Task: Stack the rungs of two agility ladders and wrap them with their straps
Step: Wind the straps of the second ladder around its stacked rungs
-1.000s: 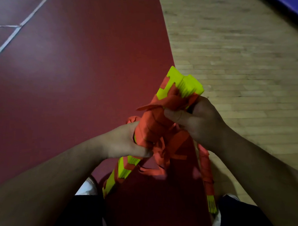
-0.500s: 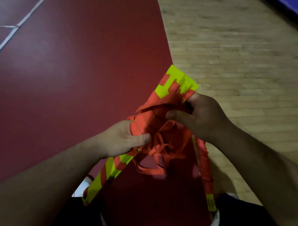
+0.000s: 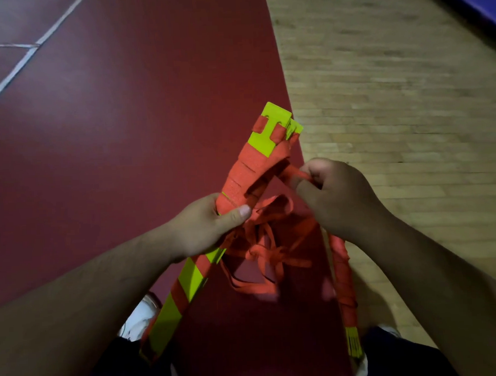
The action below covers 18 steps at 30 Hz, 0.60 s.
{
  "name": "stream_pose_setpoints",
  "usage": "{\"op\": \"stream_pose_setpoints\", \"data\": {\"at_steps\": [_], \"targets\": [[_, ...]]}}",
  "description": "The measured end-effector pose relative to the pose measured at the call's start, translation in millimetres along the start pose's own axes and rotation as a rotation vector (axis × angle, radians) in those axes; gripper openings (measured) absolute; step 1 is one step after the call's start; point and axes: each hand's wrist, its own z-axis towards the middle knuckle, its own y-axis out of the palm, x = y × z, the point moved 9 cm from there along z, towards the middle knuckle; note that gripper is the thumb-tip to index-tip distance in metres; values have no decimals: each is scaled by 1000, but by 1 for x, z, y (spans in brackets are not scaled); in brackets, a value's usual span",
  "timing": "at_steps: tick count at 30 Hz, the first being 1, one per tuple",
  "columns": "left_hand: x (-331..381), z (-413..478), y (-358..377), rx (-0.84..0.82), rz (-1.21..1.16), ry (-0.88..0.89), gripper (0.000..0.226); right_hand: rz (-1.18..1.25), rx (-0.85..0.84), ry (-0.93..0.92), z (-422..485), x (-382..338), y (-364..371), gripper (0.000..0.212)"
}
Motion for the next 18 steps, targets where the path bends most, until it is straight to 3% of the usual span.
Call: {"op": "stream_pose_setpoints", "data": {"at_steps": [4, 9, 13, 18], "targets": [[2, -1, 1, 30, 55, -27, 46, 118, -127, 52, -5, -4, 11, 7], [4, 0, 2, 101, 170, -62, 44, 135, -323, 268, -13, 4, 33, 16], [6, -1, 3, 160, 376, -69, 43, 43, -244, 214, -15, -8, 31, 19], [12, -2, 12, 164, 497, 19, 33, 105, -173, 219, -19, -9, 29, 55]]}}
